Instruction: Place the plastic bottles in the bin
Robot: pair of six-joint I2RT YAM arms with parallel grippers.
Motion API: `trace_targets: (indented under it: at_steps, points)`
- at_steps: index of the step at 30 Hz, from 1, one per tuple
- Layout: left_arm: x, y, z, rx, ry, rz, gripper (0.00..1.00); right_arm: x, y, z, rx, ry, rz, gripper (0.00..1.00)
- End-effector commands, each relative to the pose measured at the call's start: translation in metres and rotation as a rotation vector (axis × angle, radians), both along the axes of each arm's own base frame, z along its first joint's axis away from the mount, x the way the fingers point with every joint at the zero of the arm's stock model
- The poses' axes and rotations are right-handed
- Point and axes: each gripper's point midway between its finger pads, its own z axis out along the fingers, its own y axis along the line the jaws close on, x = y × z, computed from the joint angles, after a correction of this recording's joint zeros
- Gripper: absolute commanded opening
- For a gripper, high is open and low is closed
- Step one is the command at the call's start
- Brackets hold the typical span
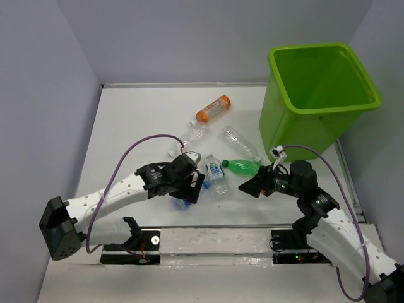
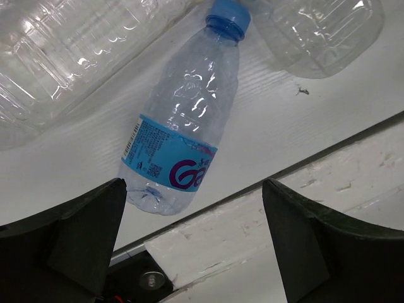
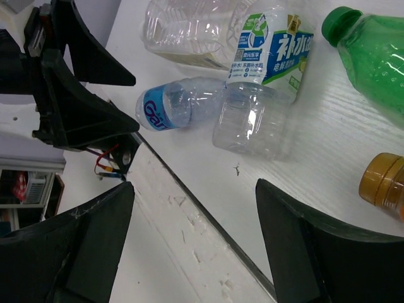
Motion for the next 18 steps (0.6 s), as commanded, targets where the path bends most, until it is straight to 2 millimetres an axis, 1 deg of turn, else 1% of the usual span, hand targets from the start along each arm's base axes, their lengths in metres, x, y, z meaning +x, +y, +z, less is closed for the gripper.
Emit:
trace_targets:
  at_steps: [1, 4, 7, 8, 14, 16, 17, 18]
  points:
    - [0.013, 0.006, -0.008, 0.089, -0.054, 0.026, 0.99, 0.008, 0.001, 0.006, 0.006, -0.088, -0.018, 0.83]
    - [0.013, -0.003, -0.013, 0.086, -0.033, 0.001, 0.99, 0.006, 0.001, 0.001, -0.005, -0.085, -0.016, 0.83]
    - [0.015, -0.007, -0.016, 0.097, -0.028, 0.004, 0.99, 0.007, 0.0, -0.005, -0.017, -0.077, -0.018, 0.83]
    - [0.015, -0.006, -0.02, 0.111, -0.02, 0.004, 0.99, 0.005, 0.001, -0.007, -0.02, -0.074, -0.012, 0.84]
    - [-0.001, -0.003, -0.045, 0.177, 0.086, -0.029, 0.99, 0.019, -0.001, -0.01, -0.072, -0.08, -0.06, 0.84]
    - [-0.004, -0.002, -0.048, 0.195, 0.088, -0.036, 0.99, 0.022, 0.0, -0.012, -0.099, -0.084, -0.066, 0.85]
    - [-0.005, -0.002, -0.049, 0.197, 0.088, -0.039, 0.99, 0.027, 0.0, -0.014, -0.129, -0.085, -0.08, 0.86]
    - [-0.007, -0.003, -0.049, 0.195, 0.094, -0.045, 0.98, 0.029, 0.001, -0.015, -0.145, -0.083, -0.082, 0.88]
